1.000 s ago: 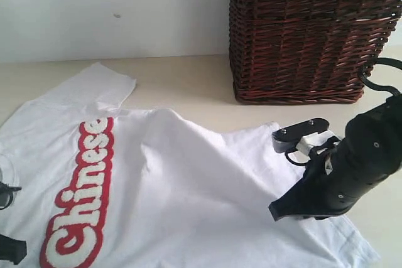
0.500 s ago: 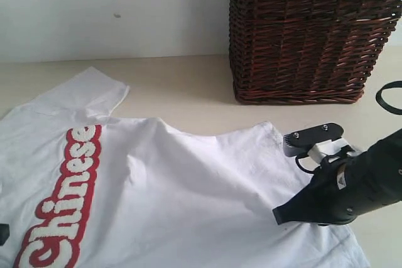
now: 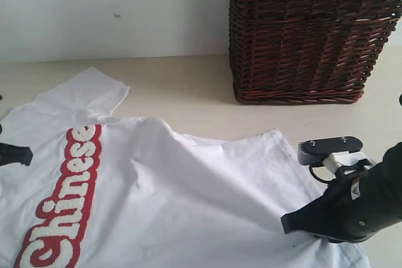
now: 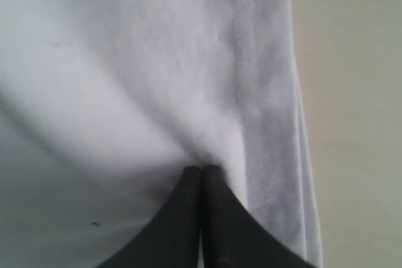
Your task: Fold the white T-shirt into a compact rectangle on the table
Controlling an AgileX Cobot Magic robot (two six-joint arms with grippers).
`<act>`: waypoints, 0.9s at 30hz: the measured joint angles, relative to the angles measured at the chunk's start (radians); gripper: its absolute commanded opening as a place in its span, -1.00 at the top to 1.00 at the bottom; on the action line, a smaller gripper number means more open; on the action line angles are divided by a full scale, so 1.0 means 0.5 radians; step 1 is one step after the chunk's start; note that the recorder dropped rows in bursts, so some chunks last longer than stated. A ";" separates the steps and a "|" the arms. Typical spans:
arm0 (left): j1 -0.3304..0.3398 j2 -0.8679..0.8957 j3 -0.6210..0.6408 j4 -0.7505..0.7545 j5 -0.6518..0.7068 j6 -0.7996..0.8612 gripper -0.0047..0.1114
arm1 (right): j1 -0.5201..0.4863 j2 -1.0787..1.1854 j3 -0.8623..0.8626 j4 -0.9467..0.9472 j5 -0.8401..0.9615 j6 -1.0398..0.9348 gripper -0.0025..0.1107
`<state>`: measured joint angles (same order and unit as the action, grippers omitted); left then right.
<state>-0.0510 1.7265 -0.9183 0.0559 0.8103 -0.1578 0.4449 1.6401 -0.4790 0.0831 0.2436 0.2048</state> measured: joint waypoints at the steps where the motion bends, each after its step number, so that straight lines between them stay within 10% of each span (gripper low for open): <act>1: 0.000 -0.008 -0.027 -0.052 -0.026 0.043 0.92 | 0.000 -0.003 0.000 0.024 0.024 0.000 0.96; 21: 0.000 -0.017 -0.202 -0.862 -0.231 0.737 0.92 | -0.005 -0.312 -0.157 0.254 0.495 -0.187 0.95; 27: 0.000 -0.017 -0.206 -0.892 -0.271 0.768 0.92 | -0.023 -0.431 -0.453 0.099 -0.013 -0.187 0.23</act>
<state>-0.0510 1.7180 -1.0215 -0.3900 0.6746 0.2262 0.4333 1.4246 -0.7054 0.1326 0.2368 0.1114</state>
